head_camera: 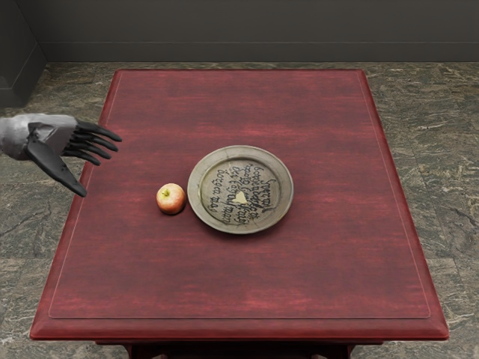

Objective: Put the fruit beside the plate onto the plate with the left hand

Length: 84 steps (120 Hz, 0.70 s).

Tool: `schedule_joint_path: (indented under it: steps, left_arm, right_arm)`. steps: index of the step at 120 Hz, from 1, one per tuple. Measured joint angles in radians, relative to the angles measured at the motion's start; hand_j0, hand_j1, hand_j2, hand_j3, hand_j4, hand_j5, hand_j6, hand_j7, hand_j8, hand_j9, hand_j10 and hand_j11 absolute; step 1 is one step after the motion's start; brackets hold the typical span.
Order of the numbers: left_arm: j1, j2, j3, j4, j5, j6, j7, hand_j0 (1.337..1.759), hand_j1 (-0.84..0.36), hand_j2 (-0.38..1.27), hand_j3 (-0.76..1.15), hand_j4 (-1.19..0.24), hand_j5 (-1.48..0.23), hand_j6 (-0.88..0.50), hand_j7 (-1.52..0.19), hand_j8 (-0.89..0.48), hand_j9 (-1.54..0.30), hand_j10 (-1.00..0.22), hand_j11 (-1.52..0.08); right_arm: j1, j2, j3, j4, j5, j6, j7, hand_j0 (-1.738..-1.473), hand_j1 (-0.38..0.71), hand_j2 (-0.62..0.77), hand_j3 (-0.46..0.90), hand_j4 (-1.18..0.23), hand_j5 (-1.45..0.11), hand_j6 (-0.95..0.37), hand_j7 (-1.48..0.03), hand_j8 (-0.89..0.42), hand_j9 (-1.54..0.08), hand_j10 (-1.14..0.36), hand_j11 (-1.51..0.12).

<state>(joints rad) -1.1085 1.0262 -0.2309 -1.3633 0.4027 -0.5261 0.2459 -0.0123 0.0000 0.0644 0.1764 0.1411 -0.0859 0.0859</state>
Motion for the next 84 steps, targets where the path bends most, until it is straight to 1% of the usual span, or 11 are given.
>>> schedule_joint_path:
  steps: [5,9,16,21,31,38,44,61,70,76,84]
  left_arm:
    - [-0.003,-0.002,0.009,-0.037,0.019,0.063,0.014,1.658,0.06,0.05,0.0,-0.25,-0.32,-0.25,-0.32,-0.25,-0.32,-0.25,-0.32]
    - [-0.006,-0.009,0.02,-0.059,0.038,0.119,0.033,1.658,0.06,0.05,0.0,-0.25,-0.32,-0.25,-0.32,-0.25,-0.32,-0.25,-0.32]
    - [-0.008,-0.009,0.036,-0.088,0.065,0.206,0.063,1.658,0.06,0.05,0.0,-0.25,-0.32,-0.25,-0.32,-0.25,-0.32,-0.25,-0.32]
    - [-0.026,-0.013,0.053,-0.106,0.088,0.267,0.083,1.658,0.06,0.05,0.0,-0.25,-0.32,-0.25,-0.32,-0.25,-0.32,-0.25,-0.32]
    - [-0.113,-0.049,0.121,-0.144,0.117,0.388,0.115,1.658,0.06,0.05,0.0,-0.25,-0.32,-0.25,-0.32,-0.25,-0.32,-0.25,-0.32]
    - [-0.176,-0.11,0.197,-0.162,0.127,0.476,0.138,1.658,0.06,0.05,0.0,-0.25,-0.32,-0.25,-0.32,-0.25,-0.32,-0.25,-0.32]
    - [-0.227,-0.136,0.269,-0.182,0.132,0.557,0.156,1.658,0.06,0.05,0.0,-0.25,-0.32,-0.25,-0.32,-0.25,-0.32,-0.25,-0.32]
    - [-0.29,-0.158,0.419,-0.247,0.138,0.758,0.195,1.658,0.06,0.05,0.0,-0.25,-0.32,-0.25,-0.32,-0.25,-0.32,-0.25,-0.32]
    - [-0.39,-0.223,0.518,-0.282,0.134,0.865,0.216,1.658,0.06,0.05,0.0,-0.25,-0.32,-0.25,-0.32,-0.25,-0.32,-0.25,-0.32]
    - [-0.433,-0.265,0.586,-0.299,0.123,0.931,0.225,1.658,0.06,0.05,0.0,-0.25,-0.32,-0.25,-0.32,-0.25,-0.32,-0.25,-0.32]
    - [-0.49,-0.273,0.658,-0.32,0.097,0.991,0.232,1.658,0.05,0.05,0.0,-0.25,-0.32,-0.25,-0.32,-0.25,-0.32,-0.25,-0.32]
  right_arm:
    - [0.0,0.0,0.0,0.0,0.0,0.0,0.0,-1.658,-0.31,-0.01,0.0,-0.04,-0.05,-0.04,-0.05,-0.04,-0.05,-0.04,-0.05]
    - [0.0,0.0,0.0,0.0,0.0,0.0,0.0,-1.658,-0.31,-0.01,0.0,-0.04,-0.05,-0.04,-0.05,-0.04,-0.05,-0.04,-0.05]
    - [0.0,0.0,0.0,0.0,0.0,0.0,0.0,-1.658,-0.31,-0.01,0.0,-0.04,-0.05,-0.04,-0.05,-0.04,-0.05,-0.04,-0.05]
    - [0.0,0.0,0.0,0.0,0.0,0.0,0.0,-1.658,-0.31,-0.01,0.0,-0.04,-0.05,-0.04,-0.05,-0.04,-0.05,-0.04,-0.05]
    - [0.001,0.0,0.0,0.0,0.0,0.0,0.001,-1.658,-0.31,-0.01,0.0,-0.04,-0.05,-0.04,-0.05,-0.04,-0.05,-0.04,-0.05]
    - [0.001,0.0,0.001,0.0,0.0,0.0,0.001,-1.658,-0.31,-0.01,0.0,-0.04,-0.05,-0.04,-0.05,-0.04,-0.05,-0.04,-0.05]
    - [0.001,0.0,0.001,0.0,0.0,0.0,0.001,-1.658,-0.31,-0.01,0.0,-0.04,-0.05,-0.04,-0.05,-0.04,-0.05,-0.04,-0.05]
    - [0.002,0.0,0.001,0.0,0.0,0.0,0.001,-1.658,-0.31,-0.01,0.0,-0.04,-0.05,-0.04,-0.05,-0.04,-0.05,-0.04,-0.05]
    - [0.005,0.0,0.001,0.0,0.0,0.0,0.005,-1.658,-0.31,-0.01,0.0,-0.04,-0.05,-0.04,-0.05,-0.04,-0.05,-0.04,-0.05]
    - [0.006,0.0,0.001,0.0,0.0,0.0,0.008,-1.658,-0.31,-0.01,0.0,-0.04,-0.05,-0.04,-0.05,-0.04,-0.05,-0.04,-0.05]
    - [0.007,0.0,0.001,0.0,0.0,0.0,0.01,-1.658,-0.31,-0.01,0.0,-0.04,-0.05,-0.04,-0.05,-0.04,-0.05,-0.04,-0.05]
